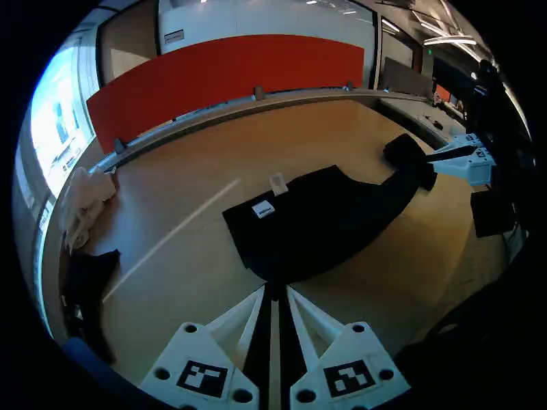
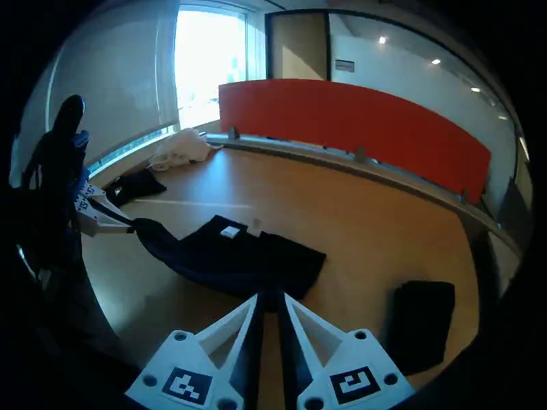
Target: Fold towel
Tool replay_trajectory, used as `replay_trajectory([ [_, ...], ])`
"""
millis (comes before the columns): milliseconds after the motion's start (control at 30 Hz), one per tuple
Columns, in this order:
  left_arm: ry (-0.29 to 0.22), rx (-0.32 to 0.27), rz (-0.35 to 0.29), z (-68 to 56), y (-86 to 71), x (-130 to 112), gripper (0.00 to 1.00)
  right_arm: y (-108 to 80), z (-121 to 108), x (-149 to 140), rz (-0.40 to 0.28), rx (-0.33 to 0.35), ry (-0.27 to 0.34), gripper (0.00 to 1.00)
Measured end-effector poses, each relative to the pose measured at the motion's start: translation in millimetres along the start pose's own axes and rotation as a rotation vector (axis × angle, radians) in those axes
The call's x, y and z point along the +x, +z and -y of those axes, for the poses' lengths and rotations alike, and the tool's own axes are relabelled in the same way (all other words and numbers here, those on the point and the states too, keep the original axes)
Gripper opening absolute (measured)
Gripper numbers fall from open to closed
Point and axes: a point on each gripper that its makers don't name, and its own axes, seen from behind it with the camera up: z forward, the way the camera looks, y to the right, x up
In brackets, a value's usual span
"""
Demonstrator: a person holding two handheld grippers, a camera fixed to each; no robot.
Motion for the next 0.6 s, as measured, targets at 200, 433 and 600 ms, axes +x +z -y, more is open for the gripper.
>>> replay_trajectory([
  [200, -0.008, 0.003, 0.013, 1.6, 5.8, 1, 0.07, 5.2, -4, -3, 0.015, 0.000, -0.005, 0.13],
  [433, -0.023, 0.002, 0.025, 7.3, 22.1, 8, 0.07, 21.2, -15, -7, 0.039, -0.006, 0.000, 0.13],
  [600, -0.021, 0.009, 0.041, 13.5, 36.8, 13, 0.07, 36.5, -26, -10, 0.058, -0.010, -0.006, 0.13],
])
